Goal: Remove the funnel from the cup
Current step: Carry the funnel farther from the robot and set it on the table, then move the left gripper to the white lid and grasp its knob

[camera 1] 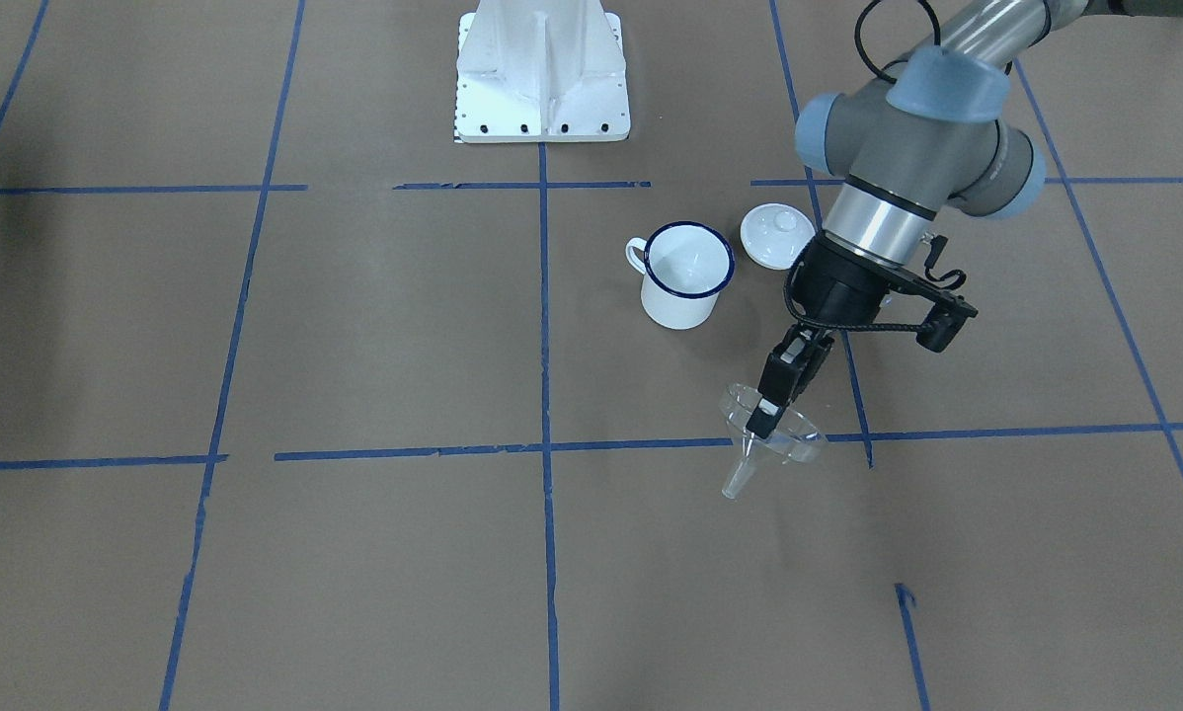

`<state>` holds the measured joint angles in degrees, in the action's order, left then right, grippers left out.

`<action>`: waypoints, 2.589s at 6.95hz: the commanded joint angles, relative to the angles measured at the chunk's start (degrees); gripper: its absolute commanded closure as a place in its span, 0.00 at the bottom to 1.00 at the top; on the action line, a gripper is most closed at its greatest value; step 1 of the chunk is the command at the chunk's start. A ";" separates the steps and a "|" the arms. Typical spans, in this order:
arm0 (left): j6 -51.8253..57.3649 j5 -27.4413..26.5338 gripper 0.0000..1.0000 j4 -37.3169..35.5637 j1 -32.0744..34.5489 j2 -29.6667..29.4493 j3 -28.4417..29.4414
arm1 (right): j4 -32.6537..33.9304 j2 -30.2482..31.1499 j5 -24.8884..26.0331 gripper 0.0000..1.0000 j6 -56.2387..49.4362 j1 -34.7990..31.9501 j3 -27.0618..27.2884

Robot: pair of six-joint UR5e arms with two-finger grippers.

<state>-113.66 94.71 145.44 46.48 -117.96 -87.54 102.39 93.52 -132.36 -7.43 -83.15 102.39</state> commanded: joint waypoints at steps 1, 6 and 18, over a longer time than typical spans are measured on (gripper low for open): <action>-1.65 -7.33 1.00 20.89 -1.12 0.89 12.00 | 0.00 0.00 0.00 0.00 -0.04 0.00 0.00; -6.04 -7.70 1.00 21.99 -3.93 -0.33 17.22 | 0.00 0.00 0.00 0.00 0.05 0.00 0.00; 11.00 5.92 0.03 -44.22 -8.04 10.79 -20.86 | 0.00 0.00 0.00 0.00 0.05 0.00 0.00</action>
<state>-104.85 99.92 112.40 40.80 -110.29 -100.82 102.39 93.52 -132.36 -7.41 -83.15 102.39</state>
